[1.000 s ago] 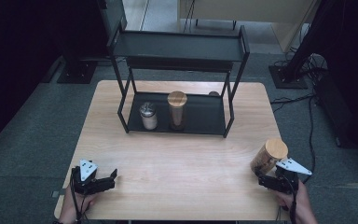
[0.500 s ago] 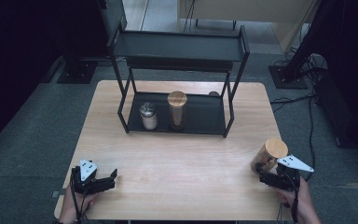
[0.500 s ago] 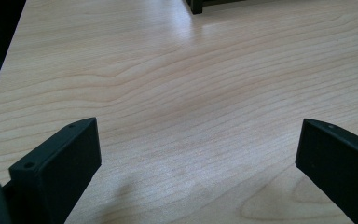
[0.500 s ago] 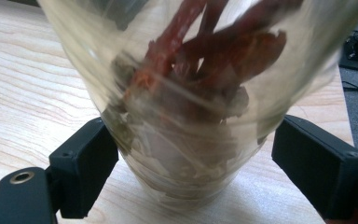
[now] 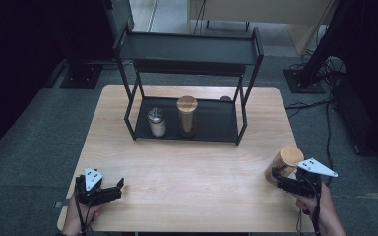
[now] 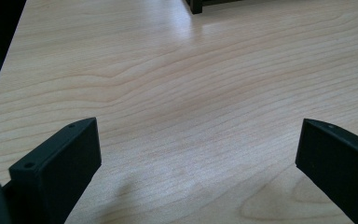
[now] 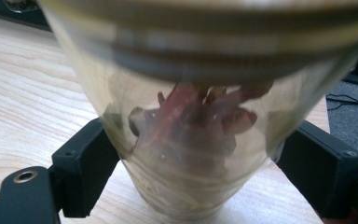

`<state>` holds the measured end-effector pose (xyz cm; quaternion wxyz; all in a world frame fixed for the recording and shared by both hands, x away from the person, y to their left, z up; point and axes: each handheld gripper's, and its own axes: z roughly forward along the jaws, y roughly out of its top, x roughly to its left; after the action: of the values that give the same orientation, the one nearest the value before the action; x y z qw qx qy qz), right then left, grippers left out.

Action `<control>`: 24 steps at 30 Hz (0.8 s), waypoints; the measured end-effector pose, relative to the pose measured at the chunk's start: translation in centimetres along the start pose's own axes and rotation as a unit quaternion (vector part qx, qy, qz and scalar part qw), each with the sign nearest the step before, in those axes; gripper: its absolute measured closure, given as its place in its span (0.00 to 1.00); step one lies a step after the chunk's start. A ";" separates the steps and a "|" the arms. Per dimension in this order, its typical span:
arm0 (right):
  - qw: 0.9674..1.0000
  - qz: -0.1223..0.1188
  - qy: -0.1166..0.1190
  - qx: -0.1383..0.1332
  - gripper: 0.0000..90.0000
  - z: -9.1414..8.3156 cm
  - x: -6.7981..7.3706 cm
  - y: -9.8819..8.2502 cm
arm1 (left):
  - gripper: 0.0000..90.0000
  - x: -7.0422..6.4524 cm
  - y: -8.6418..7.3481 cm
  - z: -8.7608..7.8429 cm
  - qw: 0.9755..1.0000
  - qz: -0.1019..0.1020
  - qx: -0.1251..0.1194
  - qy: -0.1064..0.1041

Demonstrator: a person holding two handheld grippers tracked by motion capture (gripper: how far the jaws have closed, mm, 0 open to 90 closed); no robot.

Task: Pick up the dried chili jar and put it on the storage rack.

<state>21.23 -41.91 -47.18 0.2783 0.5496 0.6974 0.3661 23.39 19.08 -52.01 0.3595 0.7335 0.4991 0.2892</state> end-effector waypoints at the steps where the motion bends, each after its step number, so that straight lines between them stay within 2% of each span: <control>1: 1.000 -0.001 -0.001 -0.001 0.19 0.0 0.0 0.2 | 0.00 0.0 0.0 0.0 1.000 0.000 0.000 0.000; 14: 1.000 -0.004 0.001 0.003 0.26 0.1 0.3 1.6 | 0.00 0.0 0.0 0.0 1.000 -0.001 -0.001 -0.001; 24: 1.000 -0.009 0.004 0.006 0.27 0.2 0.5 1.8 | 0.00 0.0 0.0 0.0 1.000 0.001 0.001 -0.001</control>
<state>22.28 -41.18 -45.81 0.2759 0.5437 0.7055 0.3614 23.42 19.06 -52.02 0.3593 0.7343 0.4985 0.2883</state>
